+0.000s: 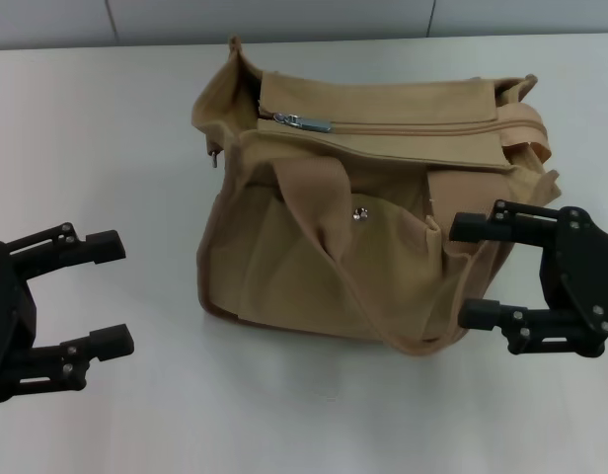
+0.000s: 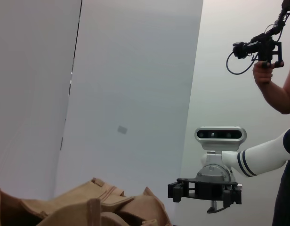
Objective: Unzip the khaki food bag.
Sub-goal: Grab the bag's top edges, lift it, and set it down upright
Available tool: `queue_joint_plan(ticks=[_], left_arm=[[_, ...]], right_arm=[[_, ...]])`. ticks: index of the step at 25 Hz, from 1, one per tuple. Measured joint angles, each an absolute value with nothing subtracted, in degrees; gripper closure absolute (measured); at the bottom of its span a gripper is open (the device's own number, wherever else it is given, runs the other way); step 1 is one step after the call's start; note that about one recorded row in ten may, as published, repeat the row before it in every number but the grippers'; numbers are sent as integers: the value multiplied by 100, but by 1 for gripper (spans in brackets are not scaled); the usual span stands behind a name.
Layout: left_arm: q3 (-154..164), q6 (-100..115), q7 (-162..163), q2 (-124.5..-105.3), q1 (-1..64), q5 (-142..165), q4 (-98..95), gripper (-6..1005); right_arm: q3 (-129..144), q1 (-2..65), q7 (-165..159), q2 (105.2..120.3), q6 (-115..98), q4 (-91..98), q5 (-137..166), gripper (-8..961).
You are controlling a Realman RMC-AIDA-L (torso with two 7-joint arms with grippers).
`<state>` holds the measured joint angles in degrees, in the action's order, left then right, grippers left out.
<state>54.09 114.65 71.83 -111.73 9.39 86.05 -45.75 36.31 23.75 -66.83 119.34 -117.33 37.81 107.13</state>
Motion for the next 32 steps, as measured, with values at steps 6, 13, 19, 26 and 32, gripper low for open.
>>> queue_joint_plan(ticks=[6, 13, 19, 26, 32], left_arm=[[5418, 11457, 7203, -11193, 950, 8777, -4577, 181], [5350, 11424, 7206, -11278, 1052, 9055, -4589, 199], [5214, 10843, 7039, -11404, 1066, 9099, -4463, 213], [5178, 9716, 6441, -11636, 1184, 9194, -3837, 231], [4991, 9328, 6026, -11869, 1563, 9019, -3313, 246]], right_arm=[[3736, 2450, -6673, 11933, -11739, 3735, 10709, 179], [3744, 2478, -6670, 11930, -11717, 3719, 10704, 179], [3637, 2457, -6670, 11926, -11564, 3676, 10702, 179], [3524, 2424, -6670, 11918, -11425, 3566, 10694, 179], [3524, 2416, -6671, 11918, -11370, 3469, 10694, 179]])
